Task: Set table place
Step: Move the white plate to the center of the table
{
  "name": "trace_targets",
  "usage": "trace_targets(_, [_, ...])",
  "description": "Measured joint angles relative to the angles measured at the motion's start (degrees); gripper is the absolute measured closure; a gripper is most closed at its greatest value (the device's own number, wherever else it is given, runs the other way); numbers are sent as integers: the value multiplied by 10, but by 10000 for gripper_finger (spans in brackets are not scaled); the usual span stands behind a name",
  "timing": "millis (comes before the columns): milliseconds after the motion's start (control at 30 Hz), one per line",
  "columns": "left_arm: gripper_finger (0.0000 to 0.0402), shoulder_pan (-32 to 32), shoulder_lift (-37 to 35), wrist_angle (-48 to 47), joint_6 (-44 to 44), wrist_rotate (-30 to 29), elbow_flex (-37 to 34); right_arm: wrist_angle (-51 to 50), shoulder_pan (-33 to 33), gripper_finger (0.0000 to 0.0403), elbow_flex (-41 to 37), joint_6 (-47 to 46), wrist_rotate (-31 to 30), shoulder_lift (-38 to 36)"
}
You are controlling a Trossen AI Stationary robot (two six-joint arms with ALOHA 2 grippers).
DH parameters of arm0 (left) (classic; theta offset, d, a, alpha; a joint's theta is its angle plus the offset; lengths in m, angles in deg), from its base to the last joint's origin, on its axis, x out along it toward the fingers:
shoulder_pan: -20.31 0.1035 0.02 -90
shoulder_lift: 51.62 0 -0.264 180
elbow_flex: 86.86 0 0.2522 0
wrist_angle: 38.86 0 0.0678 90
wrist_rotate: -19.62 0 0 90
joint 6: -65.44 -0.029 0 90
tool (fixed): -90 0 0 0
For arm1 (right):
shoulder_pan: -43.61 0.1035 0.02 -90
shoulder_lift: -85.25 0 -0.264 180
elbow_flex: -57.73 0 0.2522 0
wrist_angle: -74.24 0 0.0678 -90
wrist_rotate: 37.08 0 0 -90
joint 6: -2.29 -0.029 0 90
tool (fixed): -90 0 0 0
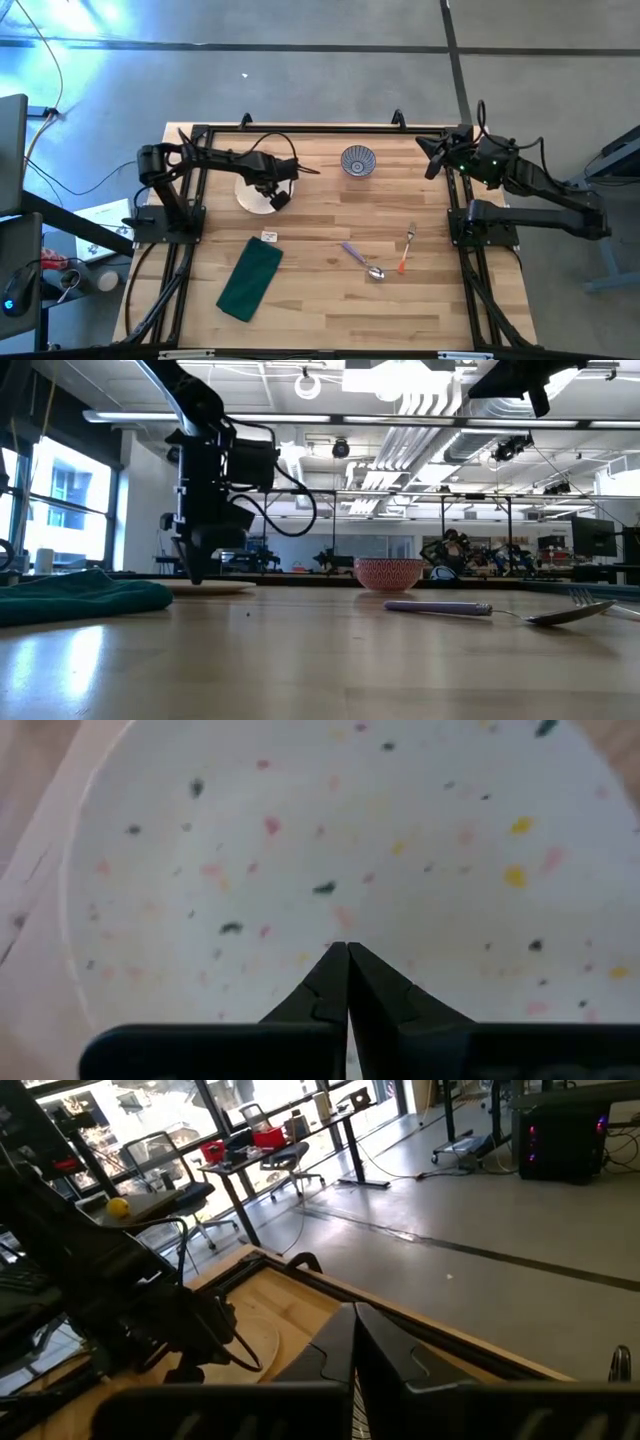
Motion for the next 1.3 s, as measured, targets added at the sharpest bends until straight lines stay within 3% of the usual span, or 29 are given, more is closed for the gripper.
trace_targets(367, [401, 0, 29, 9, -5, 19, 2, 0, 0, 403, 0, 0, 8, 0])
trace_targets(567, [402, -35, 31, 47, 4, 47, 12, 0, 0, 403, 0, 1, 9, 0])
trace_targets(833, [401, -106, 33, 157, 70, 96, 11, 1, 0, 403, 0, 2, 9, 0])
trace_targets(1067, [401, -132, 40, 255, 122, 116, 10, 13, 0, 403, 0, 2, 15, 0])
trace_targets(1300, [401, -130, 92, 238, 100, 134, 81, 32, 0, 403, 0, 14, 25, 0])
